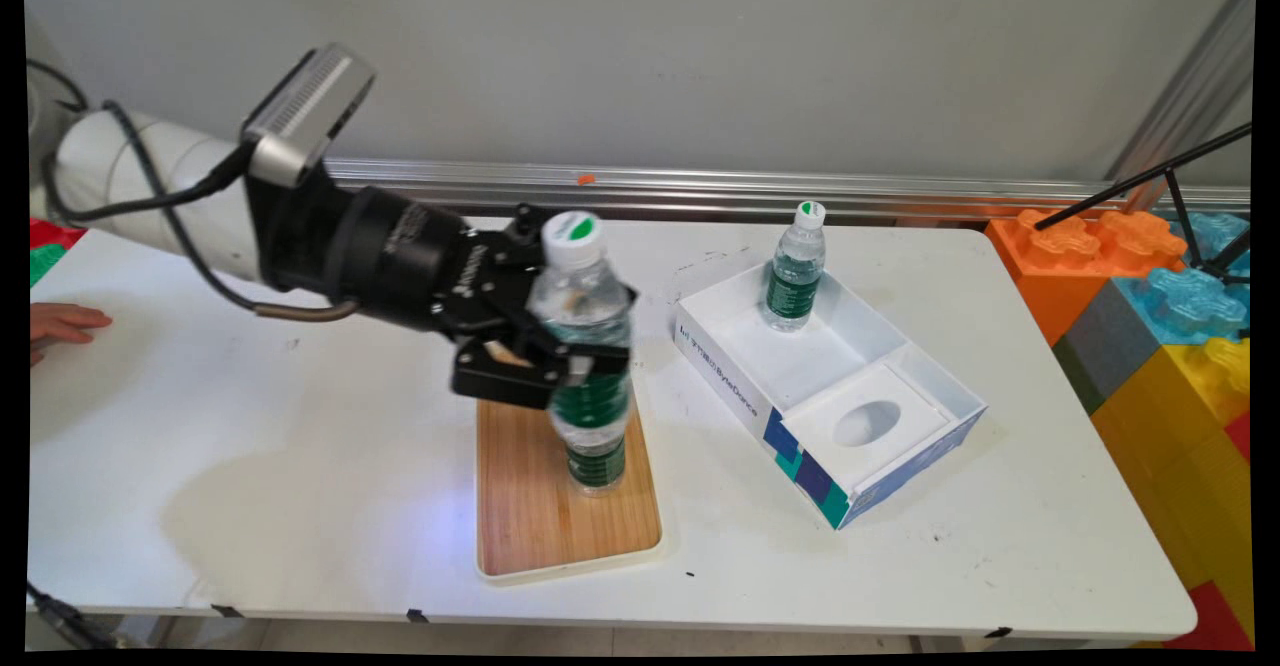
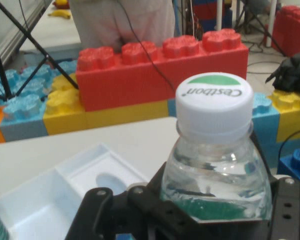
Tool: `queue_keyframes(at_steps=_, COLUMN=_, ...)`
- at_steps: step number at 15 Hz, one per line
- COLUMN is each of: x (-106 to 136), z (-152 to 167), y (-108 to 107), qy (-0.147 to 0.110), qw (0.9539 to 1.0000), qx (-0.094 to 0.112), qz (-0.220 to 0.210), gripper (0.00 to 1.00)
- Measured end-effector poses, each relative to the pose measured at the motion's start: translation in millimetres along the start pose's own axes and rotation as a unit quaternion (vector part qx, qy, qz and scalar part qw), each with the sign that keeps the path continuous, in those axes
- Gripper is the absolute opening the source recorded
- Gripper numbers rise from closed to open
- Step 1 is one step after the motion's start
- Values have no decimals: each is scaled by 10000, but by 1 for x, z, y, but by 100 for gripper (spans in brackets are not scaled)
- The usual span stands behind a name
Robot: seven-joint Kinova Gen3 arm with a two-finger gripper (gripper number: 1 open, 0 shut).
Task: Place the picked object on the tray
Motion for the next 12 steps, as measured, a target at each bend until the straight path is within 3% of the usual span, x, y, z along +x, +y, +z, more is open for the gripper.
queue_keyframes(at_steps=12, x=-76, z=-57, y=-4, qy=-516, qw=9985, qx=-52, qz=-184, gripper=0)
